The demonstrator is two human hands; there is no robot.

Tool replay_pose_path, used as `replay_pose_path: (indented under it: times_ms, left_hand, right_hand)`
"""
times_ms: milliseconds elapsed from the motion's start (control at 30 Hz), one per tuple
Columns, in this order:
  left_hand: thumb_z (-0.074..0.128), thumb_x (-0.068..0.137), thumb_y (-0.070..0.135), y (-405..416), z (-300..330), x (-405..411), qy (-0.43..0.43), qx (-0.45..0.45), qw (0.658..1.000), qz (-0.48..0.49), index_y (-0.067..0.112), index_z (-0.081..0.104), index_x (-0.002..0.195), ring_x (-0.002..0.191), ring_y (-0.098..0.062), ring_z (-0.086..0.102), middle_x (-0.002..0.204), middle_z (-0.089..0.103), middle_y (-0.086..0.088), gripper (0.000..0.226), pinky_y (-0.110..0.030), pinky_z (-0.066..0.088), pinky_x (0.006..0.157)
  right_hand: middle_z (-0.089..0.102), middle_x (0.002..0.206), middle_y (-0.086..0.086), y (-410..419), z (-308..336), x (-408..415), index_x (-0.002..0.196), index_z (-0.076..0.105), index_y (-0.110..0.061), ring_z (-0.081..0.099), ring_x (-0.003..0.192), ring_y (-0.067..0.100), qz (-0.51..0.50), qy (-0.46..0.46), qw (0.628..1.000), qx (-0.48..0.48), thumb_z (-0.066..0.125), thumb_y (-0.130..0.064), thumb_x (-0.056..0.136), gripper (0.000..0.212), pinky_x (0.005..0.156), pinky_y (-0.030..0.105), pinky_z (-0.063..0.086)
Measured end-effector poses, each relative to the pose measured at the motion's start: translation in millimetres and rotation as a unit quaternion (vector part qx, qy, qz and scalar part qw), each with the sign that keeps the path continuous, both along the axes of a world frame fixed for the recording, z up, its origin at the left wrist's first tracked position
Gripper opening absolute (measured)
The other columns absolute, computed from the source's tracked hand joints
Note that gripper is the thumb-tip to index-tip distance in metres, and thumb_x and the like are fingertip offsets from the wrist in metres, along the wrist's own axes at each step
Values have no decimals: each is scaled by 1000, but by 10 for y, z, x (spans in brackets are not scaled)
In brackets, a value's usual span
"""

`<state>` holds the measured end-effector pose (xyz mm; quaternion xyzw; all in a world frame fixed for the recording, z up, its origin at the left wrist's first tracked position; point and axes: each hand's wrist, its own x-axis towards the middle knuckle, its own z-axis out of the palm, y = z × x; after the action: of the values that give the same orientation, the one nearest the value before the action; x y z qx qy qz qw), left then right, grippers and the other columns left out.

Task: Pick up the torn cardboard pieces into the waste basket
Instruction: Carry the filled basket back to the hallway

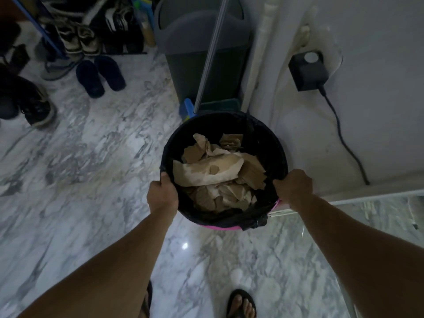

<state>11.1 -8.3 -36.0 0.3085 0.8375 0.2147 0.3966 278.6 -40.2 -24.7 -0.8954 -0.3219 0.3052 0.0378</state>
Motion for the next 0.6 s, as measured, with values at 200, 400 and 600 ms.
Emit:
replay_pose_path:
  times_ms: [200, 400, 600]
  left_hand:
    - [49, 85, 7, -56, -146, 41, -57, -64, 995, -45, -2, 58, 102, 91, -41, 61, 96, 62, -23, 21, -49, 56, 80]
    - [50, 52, 8, -40, -55, 140, -167, -62, 982, -54, 5, 58, 102, 86, -35, 63, 95, 63, -19, 50, -55, 57, 80]
    - [54, 86, -5, -81, 132, 259, -208, -92, 972, -52, 3, 56, 113, 68, -15, 47, 86, 55, -7, 28, -30, 41, 65]
  right_hand:
    - [65, 115, 24, -47, -238, 67, 117, 59, 7, 63, 108, 37, -26, -8, 1000, 0, 69, -24, 89, 43, 79, 35, 49]
    - [66, 115, 26, -19, -335, 141, 117, 62, 8, 63, 108, 39, -54, 19, 997, 49, 70, -22, 89, 41, 81, 37, 49]
    - [65, 117, 25, -65, -183, 190, 118, 61, 8, 62, 111, 37, -11, 53, 998, 15, 55, -15, 97, 32, 73, 29, 39]
